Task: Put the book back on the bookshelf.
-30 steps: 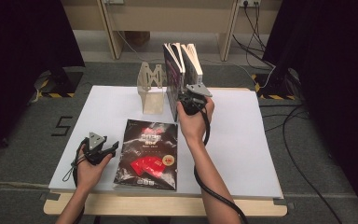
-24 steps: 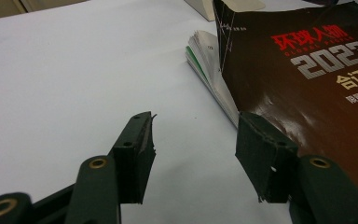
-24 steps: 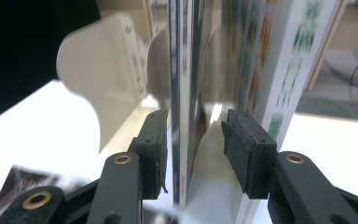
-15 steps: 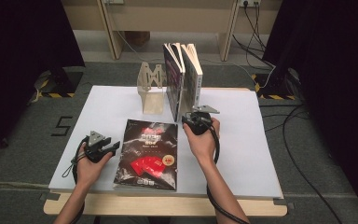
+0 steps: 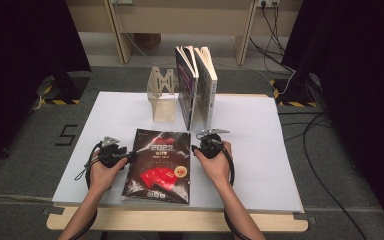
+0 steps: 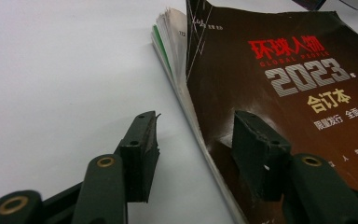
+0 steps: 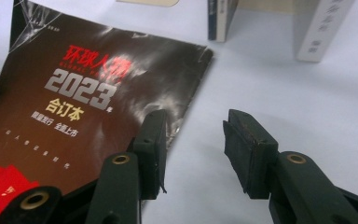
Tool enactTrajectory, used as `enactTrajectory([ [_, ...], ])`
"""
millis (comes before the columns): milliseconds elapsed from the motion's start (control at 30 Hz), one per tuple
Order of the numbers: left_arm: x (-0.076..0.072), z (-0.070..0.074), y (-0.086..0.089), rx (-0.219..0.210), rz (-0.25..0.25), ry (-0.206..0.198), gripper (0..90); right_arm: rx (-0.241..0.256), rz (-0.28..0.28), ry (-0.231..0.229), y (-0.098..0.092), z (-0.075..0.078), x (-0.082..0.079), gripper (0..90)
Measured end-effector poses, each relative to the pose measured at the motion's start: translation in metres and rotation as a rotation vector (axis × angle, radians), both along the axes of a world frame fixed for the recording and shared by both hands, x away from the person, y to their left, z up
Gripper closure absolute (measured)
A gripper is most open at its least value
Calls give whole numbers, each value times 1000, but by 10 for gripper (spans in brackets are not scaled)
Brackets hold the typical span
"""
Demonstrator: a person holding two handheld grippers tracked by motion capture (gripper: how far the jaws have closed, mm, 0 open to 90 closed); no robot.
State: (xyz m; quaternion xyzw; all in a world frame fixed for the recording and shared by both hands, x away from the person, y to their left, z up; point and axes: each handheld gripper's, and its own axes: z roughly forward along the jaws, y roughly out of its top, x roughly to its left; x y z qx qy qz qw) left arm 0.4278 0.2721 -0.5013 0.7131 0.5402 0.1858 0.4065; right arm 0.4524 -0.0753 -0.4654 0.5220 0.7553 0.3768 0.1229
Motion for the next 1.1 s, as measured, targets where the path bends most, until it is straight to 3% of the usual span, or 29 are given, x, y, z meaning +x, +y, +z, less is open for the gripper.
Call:
enactTrajectory([
  [167, 3, 2, -4, 14, 4, 19, 513, 1, 19, 31, 7, -3, 2, 581],
  [333, 2, 2, -12, 24, -39, 21, 580, -7, 39, 48, 13, -8, 4, 575],
  [500, 3, 3, -14, 33, -47, 24, 589, -2, 62, 86, 18, -15, 3, 576],
  [733, 2, 4, -15, 46, -51, 19, 603, -9, 78, 77, 24, -18, 1, 580],
  [800, 1, 3, -17, 29, -63, 21, 620, -7, 79, 75, 25, -18, 1, 580],
  [1100, -4, 4, -22, 74, -71, -2, 638, -36, 66, 60, 26, -18, -3, 645],
])
